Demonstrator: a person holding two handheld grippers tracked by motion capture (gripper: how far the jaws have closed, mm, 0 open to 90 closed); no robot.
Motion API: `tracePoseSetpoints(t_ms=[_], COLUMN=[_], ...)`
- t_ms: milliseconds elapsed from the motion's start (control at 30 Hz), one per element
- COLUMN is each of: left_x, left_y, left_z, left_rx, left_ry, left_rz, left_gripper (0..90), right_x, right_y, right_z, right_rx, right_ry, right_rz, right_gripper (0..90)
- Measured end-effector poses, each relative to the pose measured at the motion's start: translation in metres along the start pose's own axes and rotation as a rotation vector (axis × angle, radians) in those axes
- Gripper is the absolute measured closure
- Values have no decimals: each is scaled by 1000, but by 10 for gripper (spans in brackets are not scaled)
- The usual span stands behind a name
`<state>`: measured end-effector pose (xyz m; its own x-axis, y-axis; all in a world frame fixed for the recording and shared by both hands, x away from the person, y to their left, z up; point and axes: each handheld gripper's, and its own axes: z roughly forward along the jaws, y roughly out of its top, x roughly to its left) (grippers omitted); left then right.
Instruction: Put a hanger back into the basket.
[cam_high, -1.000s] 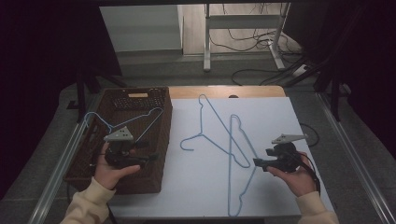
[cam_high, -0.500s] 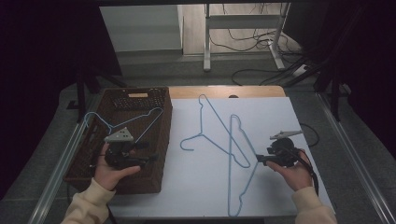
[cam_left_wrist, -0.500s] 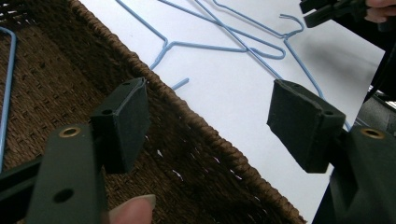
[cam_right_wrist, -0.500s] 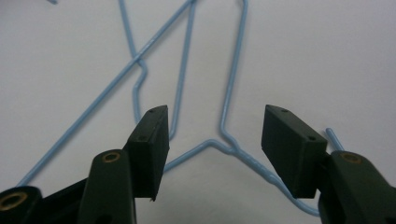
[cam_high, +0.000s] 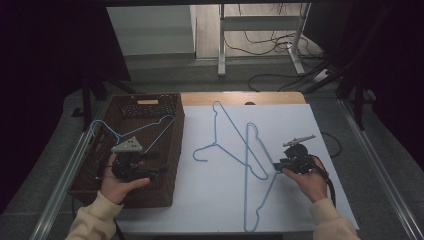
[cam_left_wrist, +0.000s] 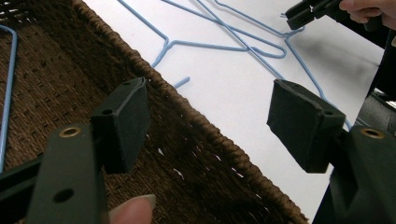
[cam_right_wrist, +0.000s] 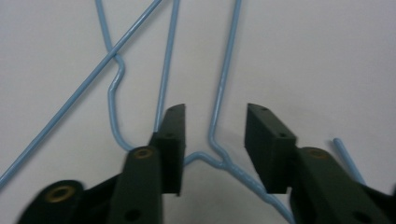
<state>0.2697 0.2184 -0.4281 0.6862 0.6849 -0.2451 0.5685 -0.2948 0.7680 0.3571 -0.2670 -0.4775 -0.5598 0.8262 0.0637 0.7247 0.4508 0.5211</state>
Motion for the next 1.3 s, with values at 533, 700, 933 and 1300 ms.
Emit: tracePoseSetpoints(t_ms=[533,700,933,1300], left_x=[0,-1,0,1], left_y=[1,1,1,1], left_z=[0,0,0,-3], left_rx=[0,-1,0,-5], left_ry=[-3,-6,-4,1], left_rz=[4,6,3,-1], left_gripper=[297,297,297,298], right_x=[46,40,6,11], right_y=[-20,-26,-37,21], right_z=[15,6,-7,13], right_rx=[180,212,226,103], right_ry=[114,64,-19,7], right_rz=[-98,-103,-38,-38], right_gripper=[896,896,897,892])
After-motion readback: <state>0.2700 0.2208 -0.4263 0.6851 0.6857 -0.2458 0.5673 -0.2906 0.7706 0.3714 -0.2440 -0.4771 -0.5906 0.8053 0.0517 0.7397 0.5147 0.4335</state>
